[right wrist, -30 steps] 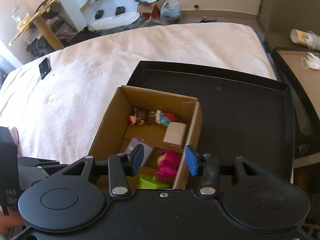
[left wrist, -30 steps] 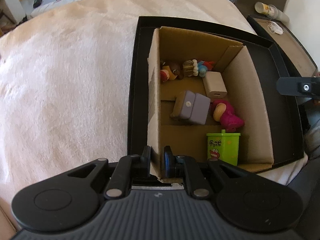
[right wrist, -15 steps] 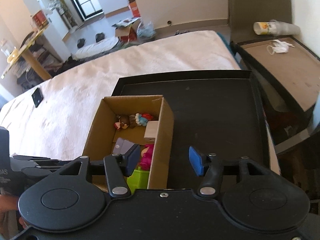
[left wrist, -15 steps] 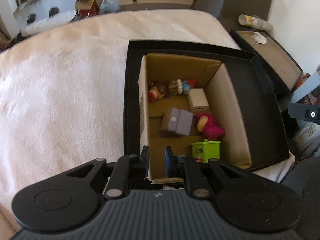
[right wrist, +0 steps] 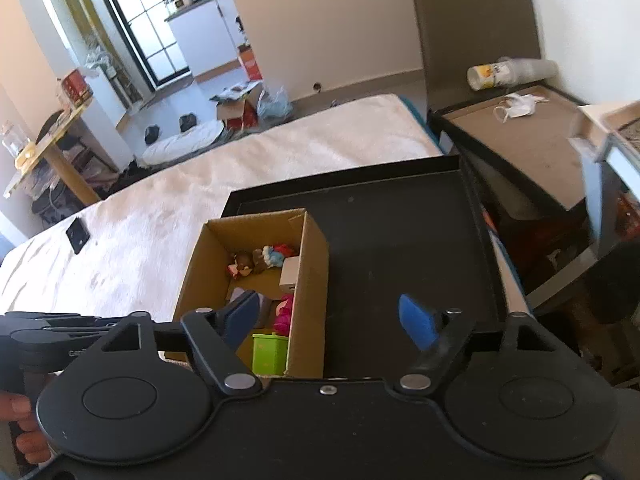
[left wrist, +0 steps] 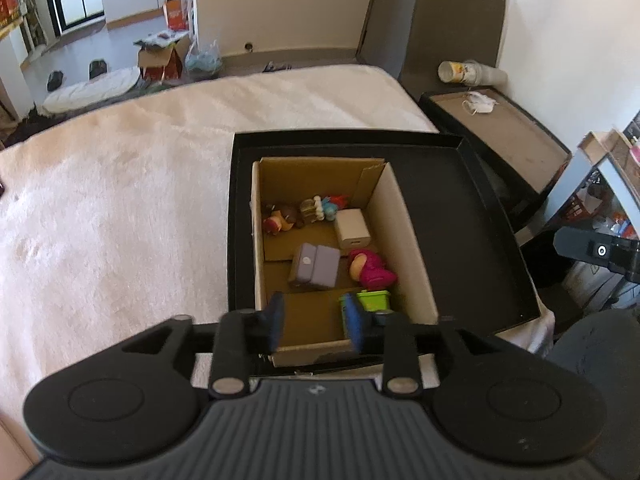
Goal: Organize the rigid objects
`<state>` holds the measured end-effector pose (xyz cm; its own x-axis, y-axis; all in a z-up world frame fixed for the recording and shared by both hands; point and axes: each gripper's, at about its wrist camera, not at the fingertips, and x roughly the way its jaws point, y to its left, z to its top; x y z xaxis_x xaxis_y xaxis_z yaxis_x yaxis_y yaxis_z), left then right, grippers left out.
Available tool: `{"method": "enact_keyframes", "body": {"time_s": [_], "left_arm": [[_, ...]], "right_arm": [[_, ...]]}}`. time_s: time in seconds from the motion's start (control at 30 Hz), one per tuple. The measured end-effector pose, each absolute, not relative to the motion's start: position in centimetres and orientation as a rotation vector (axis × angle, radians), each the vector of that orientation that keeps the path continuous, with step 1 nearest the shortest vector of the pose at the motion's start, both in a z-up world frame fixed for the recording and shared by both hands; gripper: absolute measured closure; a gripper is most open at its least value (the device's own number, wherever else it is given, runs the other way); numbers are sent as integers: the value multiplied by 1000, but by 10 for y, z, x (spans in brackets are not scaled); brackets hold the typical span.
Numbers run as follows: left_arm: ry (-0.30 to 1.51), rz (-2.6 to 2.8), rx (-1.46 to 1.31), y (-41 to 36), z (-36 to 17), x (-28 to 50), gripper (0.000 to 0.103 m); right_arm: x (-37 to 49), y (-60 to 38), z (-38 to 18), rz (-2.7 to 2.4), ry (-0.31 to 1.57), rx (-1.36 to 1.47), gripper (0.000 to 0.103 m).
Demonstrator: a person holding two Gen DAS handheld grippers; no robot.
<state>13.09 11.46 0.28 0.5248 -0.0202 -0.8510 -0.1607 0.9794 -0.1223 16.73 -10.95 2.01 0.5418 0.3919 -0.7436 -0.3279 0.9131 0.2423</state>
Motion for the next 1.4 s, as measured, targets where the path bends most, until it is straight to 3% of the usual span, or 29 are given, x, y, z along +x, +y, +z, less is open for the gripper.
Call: {"method": "enact_keyframes", "body": {"time_s": [0.2,0.27,0.47,0.8,1.4], "left_arm": [[962,78,-191,104,16,114,37],[943,67,-186,100,20,109,32],[884,41,-168,93,33,91,20],[826,31,-112,81,48,62,5],[814,8,-82,72,45,26,1]], "right_arm": [[147,-125,27,394,855,105,12],[139,-131,29,368,837,102,5],[115,-142,34,297,801,114,0],[72,-152,41,210,735,135,0],[22,-149,31,127,678,96,0]]}}
